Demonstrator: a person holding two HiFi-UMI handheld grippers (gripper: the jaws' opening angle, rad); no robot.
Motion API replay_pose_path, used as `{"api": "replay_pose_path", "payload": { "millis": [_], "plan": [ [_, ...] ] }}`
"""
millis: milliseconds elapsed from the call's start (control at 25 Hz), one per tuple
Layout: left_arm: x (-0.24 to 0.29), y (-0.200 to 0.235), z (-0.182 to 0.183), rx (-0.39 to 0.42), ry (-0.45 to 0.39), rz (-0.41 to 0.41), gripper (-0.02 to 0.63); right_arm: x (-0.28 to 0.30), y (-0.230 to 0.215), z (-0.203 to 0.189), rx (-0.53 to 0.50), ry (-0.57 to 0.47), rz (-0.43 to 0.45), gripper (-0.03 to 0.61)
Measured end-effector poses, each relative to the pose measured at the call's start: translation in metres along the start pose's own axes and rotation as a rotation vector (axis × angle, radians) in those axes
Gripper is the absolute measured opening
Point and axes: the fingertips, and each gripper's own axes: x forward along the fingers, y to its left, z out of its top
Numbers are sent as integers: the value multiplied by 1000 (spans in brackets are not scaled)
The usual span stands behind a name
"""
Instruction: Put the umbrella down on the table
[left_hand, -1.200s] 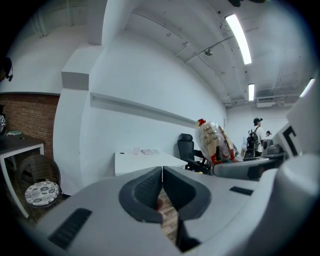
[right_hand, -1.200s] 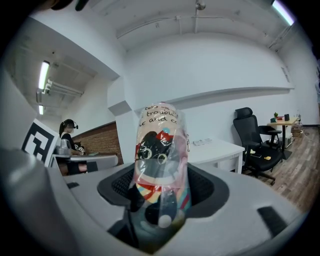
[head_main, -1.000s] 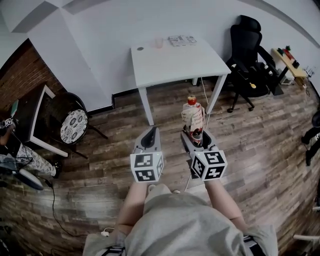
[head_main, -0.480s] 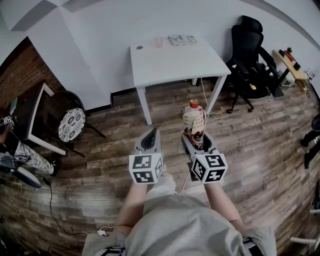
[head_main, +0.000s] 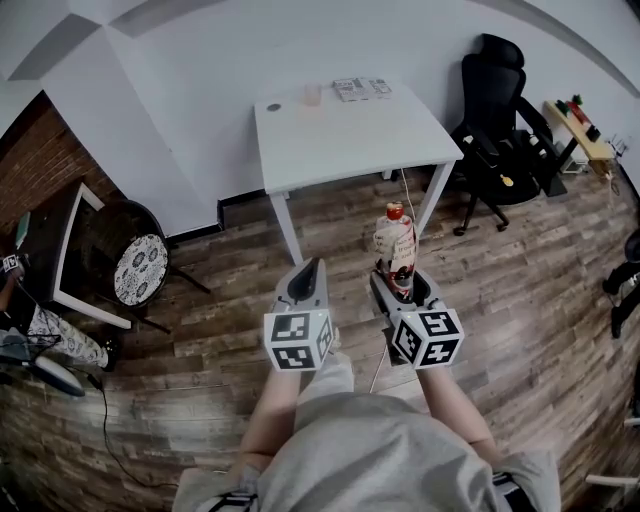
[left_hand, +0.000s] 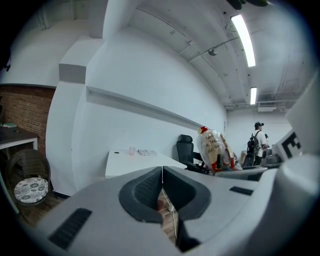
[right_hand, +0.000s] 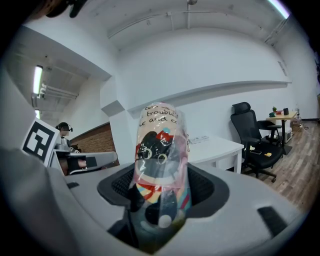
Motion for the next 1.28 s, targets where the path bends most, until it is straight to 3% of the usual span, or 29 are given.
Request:
{"api": "replay_pose_path", "payload": {
  "millis": [1280],
  "plan": [
    [274,141,73,0,23,-102,8,293,-62,90,14,7,-47,276]
  ]
}}
